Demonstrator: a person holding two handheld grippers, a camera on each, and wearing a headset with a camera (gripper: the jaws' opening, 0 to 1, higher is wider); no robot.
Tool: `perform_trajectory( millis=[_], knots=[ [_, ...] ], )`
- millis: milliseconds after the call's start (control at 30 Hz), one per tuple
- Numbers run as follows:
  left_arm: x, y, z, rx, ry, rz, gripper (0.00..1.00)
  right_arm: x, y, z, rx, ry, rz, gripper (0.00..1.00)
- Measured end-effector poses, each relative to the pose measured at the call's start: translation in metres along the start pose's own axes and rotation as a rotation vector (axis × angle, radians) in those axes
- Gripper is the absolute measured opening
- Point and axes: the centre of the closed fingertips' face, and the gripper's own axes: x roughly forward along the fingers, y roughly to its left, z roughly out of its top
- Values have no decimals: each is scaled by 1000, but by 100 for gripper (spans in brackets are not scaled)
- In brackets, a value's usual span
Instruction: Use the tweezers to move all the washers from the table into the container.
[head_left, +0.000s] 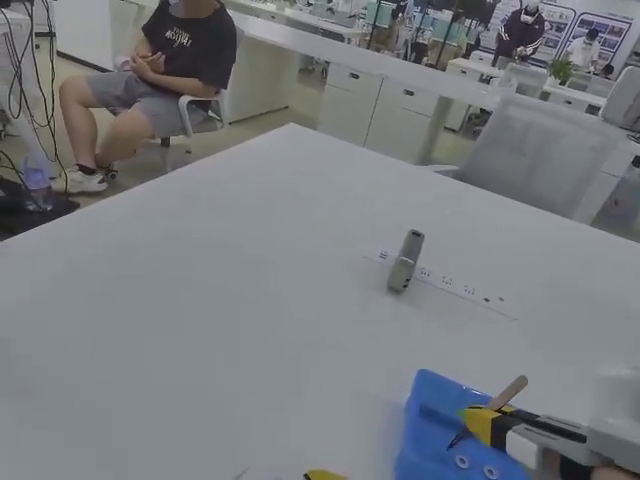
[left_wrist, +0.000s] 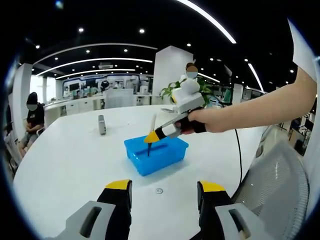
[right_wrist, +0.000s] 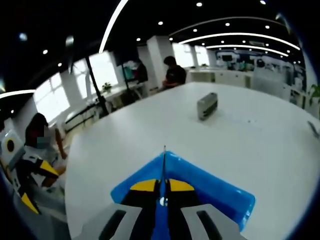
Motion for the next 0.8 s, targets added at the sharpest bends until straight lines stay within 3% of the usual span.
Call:
perform_trajectory(
  millis=[167, 467, 800],
  knots=[
    [0, 0, 0, 2, 1, -2, 51, 5, -1, -7, -20, 29, 1, 3],
    [0, -1, -1, 3, 6, -3, 51, 6, 0, -10, -49, 35, -5, 4],
    [0, -1, -1, 6, 9, -6, 51, -19, 21, 17, -96, -61, -1, 4]
  ],
)
